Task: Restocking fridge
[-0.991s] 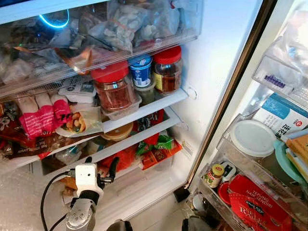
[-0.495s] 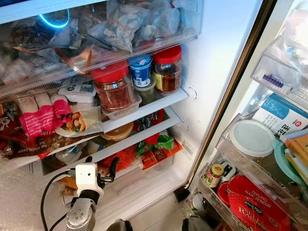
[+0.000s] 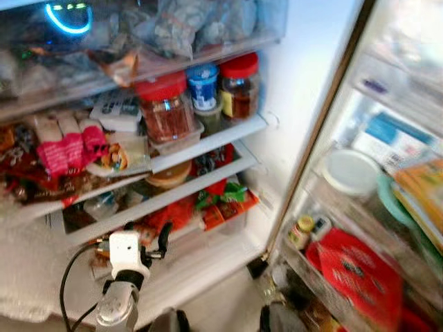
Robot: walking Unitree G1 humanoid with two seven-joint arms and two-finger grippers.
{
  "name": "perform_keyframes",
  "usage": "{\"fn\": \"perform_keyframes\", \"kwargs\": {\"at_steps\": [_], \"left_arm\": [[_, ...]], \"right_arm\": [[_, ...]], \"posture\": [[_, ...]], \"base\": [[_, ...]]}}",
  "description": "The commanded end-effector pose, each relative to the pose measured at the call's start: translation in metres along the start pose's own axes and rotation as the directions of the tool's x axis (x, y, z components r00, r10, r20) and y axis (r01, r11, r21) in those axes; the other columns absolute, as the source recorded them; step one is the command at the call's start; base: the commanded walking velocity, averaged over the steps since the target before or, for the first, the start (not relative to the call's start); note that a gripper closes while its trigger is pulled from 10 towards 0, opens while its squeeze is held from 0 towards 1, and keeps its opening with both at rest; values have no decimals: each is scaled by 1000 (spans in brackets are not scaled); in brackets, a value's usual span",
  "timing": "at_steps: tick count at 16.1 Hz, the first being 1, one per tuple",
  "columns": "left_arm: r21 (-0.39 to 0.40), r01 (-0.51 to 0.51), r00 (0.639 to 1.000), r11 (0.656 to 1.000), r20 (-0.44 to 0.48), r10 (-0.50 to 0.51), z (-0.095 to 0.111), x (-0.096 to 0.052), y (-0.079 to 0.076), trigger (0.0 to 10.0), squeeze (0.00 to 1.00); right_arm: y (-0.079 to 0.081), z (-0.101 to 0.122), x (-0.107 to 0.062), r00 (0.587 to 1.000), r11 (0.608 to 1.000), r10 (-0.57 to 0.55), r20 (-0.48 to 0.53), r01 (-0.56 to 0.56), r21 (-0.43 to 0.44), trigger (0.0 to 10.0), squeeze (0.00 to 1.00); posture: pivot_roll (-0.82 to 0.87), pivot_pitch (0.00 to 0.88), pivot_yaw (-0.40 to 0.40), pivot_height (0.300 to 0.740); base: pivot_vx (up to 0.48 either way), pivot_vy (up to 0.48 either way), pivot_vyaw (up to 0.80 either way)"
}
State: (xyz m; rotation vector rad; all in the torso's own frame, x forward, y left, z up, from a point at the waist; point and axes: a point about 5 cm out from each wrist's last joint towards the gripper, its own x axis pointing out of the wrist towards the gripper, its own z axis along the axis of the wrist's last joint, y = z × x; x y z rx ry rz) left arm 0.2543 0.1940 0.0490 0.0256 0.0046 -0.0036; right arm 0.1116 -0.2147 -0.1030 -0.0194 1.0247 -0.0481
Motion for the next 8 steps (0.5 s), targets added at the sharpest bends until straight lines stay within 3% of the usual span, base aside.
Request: {"fn": "perform_keyframes", "kwargs": {"at_steps": [1, 8], "left_arm": [[-13, -7, 1000, 1000, -20, 7, -6, -4, 0, 10000, 0], [-22, -12, 1000, 1000, -24, 11, -7, -3, 0, 10000, 0]], "right_arm": [[18, 17, 6, 997, 999, 54, 48, -54, -6, 10000, 0], [15, 6, 4, 999, 999, 46, -8, -46, -11, 10000, 0]], "posture": [[-161, 120, 39, 655], [-158, 119, 39, 655]], "base": [[-311, 0, 0], [-302, 0, 0]]}}
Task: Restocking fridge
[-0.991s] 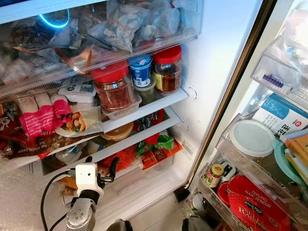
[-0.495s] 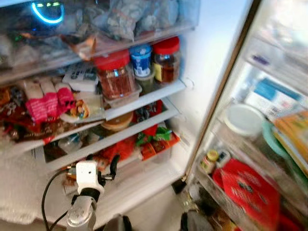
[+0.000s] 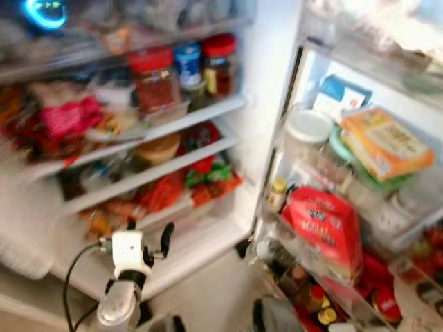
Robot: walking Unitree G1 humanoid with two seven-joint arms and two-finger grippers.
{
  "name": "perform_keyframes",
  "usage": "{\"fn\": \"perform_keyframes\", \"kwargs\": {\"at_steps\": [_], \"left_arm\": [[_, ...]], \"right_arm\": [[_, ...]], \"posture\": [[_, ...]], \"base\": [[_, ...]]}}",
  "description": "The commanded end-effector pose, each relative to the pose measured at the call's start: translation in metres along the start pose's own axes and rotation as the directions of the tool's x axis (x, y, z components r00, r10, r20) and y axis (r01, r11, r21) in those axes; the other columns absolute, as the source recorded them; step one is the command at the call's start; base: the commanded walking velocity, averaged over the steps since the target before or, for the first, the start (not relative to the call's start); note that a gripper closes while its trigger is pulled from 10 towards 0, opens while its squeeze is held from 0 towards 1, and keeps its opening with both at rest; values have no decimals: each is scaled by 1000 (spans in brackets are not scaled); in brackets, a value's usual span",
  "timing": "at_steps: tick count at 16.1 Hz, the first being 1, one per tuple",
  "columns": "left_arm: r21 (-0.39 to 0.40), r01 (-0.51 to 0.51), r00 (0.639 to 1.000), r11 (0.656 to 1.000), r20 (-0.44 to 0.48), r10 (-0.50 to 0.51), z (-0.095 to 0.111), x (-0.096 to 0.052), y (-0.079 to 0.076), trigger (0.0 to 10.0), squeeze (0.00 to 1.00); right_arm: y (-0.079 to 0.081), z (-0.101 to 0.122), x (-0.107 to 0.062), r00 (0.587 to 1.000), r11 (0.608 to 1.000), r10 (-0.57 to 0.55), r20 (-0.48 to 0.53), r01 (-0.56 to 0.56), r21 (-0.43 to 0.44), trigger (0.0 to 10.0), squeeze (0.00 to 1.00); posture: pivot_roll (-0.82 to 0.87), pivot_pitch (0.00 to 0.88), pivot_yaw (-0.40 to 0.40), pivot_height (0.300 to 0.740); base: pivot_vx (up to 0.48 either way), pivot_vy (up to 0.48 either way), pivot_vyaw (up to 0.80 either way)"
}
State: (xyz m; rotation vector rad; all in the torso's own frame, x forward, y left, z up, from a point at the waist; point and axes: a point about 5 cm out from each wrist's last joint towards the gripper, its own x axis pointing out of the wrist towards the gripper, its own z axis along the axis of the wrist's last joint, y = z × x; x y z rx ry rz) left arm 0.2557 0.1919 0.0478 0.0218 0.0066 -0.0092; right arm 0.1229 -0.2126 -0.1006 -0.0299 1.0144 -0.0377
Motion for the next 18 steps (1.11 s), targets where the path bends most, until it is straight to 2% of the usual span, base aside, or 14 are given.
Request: {"fn": "perform_keyframes", "kwargs": {"at_steps": [1, 3, 6, 8, 10, 11, 13, 14, 18], "left_arm": [[-20, -19, 999, 1000, -27, 19, -7, -5, 3, 10000, 0], [-21, -23, 999, 1000, -35, 22, -9, -7, 4, 10000, 0], [-28, -33, 998, 999, -60, 31, -14, -9, 6, 10000, 0], [-44, -46, 992, 998, -115, 41, -24, -14, 8, 10000, 0], [-72, -92, 946, 993, -319, 64, -59, -28, 16, 10000, 0], [-74, -97, 938, 993, -342, 66, -63, -30, 17, 10000, 0], [-63, -127, 882, 990, -464, 84, -84, -44, 23, 10000, 0], [-55, -132, 870, 990, -486, 89, -89, -49, 25, 10000, 0], [-50, -150, 830, 987, -549, 98, -100, -56, 25, 10000, 0]], "right_arm": [[13, -6, 0, 999, 999, 42, -27, -42, 1, 10000, 0], [9, -9, -1, 999, 999, 39, -35, -39, 2, 10000, 0], [-9, -19, -7, 998, 1000, 23, -53, -22, 8, 10000, 0], [-17, -26, -11, 998, 1000, 13, -67, -13, 12, 10000, 0], [-21, -29, -13, 997, 1000, 9, -79, -8, 13, 10000, 0], [-21, -29, -13, 997, 1000, 10, -80, -9, 13, 10000, 0], [-13, -27, -10, 996, 1000, 17, -83, -16, 11, 10000, 0], [-4, -25, -8, 996, 1000, 25, -84, -25, 9, 10000, 0], [10, -22, -5, 996, 999, 48, -74, -48, 3, 10000, 0]], "posture": [[-157, 120, 40, 655], [-156, 119, 40, 655], [-155, 121, 42, 655], [-155, 121, 42, 655], [-145, 120, 44, 655], [-145, 120, 44, 655], [-138, 112, 49, 655], [-137, 109, 49, 655], [-124, 98, 50, 655]], "base": [[-292, 0, 0], [-292, 0, 0], [-287, 0, 0], [-122, 0, 0], [0, 0, 0], [0, 0, 0], [0, 409, 0], [0, 480, 0], [0, 480, 0]]}}
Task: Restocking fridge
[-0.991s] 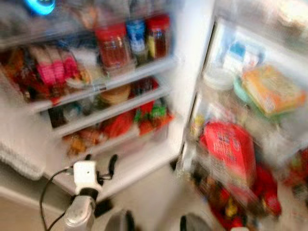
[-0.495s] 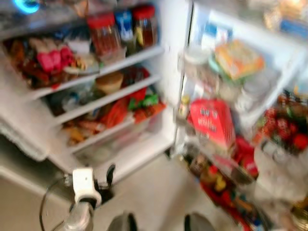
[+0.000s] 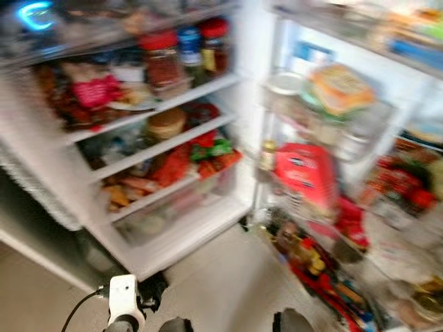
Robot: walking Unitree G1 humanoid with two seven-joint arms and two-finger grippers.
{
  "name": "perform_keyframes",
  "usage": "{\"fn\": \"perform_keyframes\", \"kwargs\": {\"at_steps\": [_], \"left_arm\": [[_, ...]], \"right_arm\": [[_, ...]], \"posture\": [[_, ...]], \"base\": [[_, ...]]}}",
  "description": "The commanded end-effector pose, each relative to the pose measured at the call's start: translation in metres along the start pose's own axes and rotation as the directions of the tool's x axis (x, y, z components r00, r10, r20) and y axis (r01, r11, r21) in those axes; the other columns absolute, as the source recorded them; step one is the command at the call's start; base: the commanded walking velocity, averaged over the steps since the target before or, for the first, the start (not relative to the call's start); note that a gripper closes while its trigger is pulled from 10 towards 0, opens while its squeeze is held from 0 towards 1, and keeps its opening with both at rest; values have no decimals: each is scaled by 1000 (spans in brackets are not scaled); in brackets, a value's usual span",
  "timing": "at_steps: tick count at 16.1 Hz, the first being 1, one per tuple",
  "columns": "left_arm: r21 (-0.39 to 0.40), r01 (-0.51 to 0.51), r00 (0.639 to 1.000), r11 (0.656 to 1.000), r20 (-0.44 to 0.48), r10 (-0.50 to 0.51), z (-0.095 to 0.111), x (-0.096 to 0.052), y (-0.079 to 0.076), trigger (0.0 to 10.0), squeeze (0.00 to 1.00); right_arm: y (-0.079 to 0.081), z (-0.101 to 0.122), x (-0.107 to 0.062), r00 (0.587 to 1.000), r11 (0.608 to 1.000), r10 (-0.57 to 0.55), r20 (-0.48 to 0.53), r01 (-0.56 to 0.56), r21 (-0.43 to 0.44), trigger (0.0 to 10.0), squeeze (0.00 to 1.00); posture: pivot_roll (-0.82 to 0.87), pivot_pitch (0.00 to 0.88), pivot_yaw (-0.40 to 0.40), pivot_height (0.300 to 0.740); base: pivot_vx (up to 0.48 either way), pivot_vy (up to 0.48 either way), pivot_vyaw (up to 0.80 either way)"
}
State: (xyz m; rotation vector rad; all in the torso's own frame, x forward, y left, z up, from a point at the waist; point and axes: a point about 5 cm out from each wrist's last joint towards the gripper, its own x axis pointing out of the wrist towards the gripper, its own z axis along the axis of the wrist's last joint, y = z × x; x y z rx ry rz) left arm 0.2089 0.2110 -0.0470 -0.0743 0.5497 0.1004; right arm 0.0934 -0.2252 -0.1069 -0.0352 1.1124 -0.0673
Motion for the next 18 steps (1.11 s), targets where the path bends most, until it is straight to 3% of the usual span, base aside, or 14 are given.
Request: {"fn": "perform_keyframes", "kwargs": {"at_steps": [1, 3, 6, 11, 12, 18], "left_arm": [[7, -30, 998, 1000, -62, 30, -13, -5, 9, 10000, 0], [30, -25, 993, 999, -111, 28, -22, -7, 10, 10000, 0], [34, -28, 991, 999, -126, 33, -25, -7, 11, 10000, 0], [35, -34, 990, 999, -135, 38, -25, -6, 11, 10000, 0], [36, -36, 988, 999, -147, 41, -27, -7, 10, 10000, 0], [62, -34, 976, 998, -214, 47, -36, -9, 13, 10000, 0]], "right_arm": [[26, 7, 4, 997, 997, 78, 26, -78, -12, 10000, 0], [48, 16, 7, 994, 995, 100, 52, -100, -17, 10000, 0], [59, 23, 8, 991, 994, 111, 73, -109, -23, 10000, 0], [62, 36, 10, 987, 992, 123, 100, -118, -53, 10000, 0], [39, 43, 11, 988, 995, 96, 118, -94, -24, 10000, 0], [13, 48, 9, 991, 998, 69, 116, -67, -20, 10000, 0]], "posture": [[-120, 94, 54, 655], [-125, 87, 60, 655], [-121, 82, 60, 655], [-114, 101, 55, 655], [-112, 106, 53, 655], [-112, 116, 55, 655]], "base": [[0, 480, 0], [0, 480, 0], [0, 480, 0], [0, 480, 0], [0, 480, 0], [0, 480, 0]]}}
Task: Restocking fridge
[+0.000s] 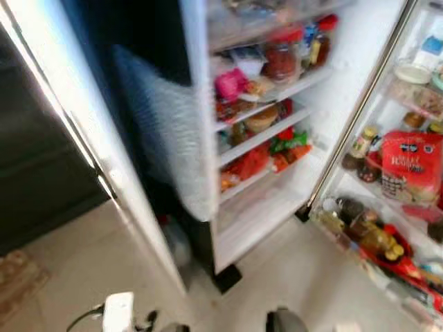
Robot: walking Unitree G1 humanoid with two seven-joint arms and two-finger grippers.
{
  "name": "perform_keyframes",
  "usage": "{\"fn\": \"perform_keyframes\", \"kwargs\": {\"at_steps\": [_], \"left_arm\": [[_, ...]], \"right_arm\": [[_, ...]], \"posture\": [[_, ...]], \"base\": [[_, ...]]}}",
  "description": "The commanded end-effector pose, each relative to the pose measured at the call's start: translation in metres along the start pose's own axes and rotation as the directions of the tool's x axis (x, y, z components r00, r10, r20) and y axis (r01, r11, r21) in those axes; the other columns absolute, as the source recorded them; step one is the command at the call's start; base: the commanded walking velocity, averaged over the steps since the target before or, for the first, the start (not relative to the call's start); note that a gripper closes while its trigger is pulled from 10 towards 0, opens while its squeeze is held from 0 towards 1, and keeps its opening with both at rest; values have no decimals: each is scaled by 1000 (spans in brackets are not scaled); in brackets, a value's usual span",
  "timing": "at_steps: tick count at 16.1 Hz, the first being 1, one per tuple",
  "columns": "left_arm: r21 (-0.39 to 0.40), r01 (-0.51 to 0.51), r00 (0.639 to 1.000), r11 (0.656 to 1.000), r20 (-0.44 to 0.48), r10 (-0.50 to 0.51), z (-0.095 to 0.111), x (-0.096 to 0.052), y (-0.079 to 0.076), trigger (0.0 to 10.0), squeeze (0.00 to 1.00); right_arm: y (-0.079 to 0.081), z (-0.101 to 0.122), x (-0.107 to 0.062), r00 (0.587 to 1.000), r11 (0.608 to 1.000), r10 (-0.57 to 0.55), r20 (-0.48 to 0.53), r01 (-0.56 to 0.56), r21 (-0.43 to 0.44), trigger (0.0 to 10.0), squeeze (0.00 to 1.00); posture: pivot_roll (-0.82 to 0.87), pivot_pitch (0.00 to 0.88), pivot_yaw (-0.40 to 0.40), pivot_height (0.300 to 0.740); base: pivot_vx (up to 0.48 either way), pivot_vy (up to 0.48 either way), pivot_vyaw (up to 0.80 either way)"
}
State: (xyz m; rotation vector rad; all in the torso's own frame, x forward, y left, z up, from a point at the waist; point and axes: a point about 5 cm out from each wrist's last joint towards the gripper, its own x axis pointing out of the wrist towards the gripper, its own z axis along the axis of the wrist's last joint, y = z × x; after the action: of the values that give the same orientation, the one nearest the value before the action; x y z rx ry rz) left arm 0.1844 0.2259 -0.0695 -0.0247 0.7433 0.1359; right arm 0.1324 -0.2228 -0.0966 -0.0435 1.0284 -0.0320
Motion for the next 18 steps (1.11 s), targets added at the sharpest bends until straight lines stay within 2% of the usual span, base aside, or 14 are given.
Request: {"fn": "perform_keyframes", "kwargs": {"at_steps": [1, 3, 6, 8, 10, 13, 15, 16, 18], "left_arm": [[16, 8, 999, 1000, -40, -8, -7, -1, -3, 10000, 0], [32, 9, 998, 999, -61, -7, -7, -1, -1, 10000, 0], [70, 27, 995, 997, -100, -20, -9, 0, -3, 10000, 0], [74, 29, 993, 997, -113, -21, -7, 2, -5, 10000, 0], [74, 31, 994, 997, -111, -23, -4, 4, -8, 10000, 0], [64, 35, 994, 997, -101, -29, 5, 9, -18, 10000, 0], [39, 33, 997, 999, -76, -30, 12, 11, -26, 10000, 0], [23, 37, 998, 999, -58, -36, 14, 12, -30, 10000, 0], [1, 17, 998, 1000, -55, -17, 12, 11, -28, 10000, 0]], "right_arm": [[6, 8, 2, 999, 999, 32, 31, -33, 9, 10000, 0], [7, 10, 3, 999, 999, 29, 27, -30, 15, 10000, 0], [32, 19, 8, 998, 998, 54, 34, -54, 13, 10000, 0], [55, 31, 12, 997, 998, 67, 49, -67, 6, 10000, 0], [66, 40, 13, 995, 997, 71, 66, -72, 4, 10000, 0], [59, 52, 14, 994, 998, 56, 96, -58, 20, 10000, 0], [67, 64, 16, 992, 998, 52, 118, -56, 37, 10000, 0], [76, 74, 16, 989, 997, 54, 136, -60, 43, 10000, 0], [79, 79, 16, 989, 997, 48, 139, -56, 55, 10000, 0]], "posture": [[-113, 116, 58, 655], [-108, 111, 59, 655], [-110, 99, 61, 655], [-107, 85, 55, 655], [-104, 66, 49, 660], [-102, 28, 43, 695], [-112, 0, 53, 715], [-106, 0, 54, 730], [-82, 0, 44, 740]], "base": [[0, 480, 0], [0, 174, 0], [0, 0, 0], [0, 0, 0], [0, 0, 0], [0, 0, 0], [0, 0, 0], [0, 0, 0], [0, 0, 0]]}}
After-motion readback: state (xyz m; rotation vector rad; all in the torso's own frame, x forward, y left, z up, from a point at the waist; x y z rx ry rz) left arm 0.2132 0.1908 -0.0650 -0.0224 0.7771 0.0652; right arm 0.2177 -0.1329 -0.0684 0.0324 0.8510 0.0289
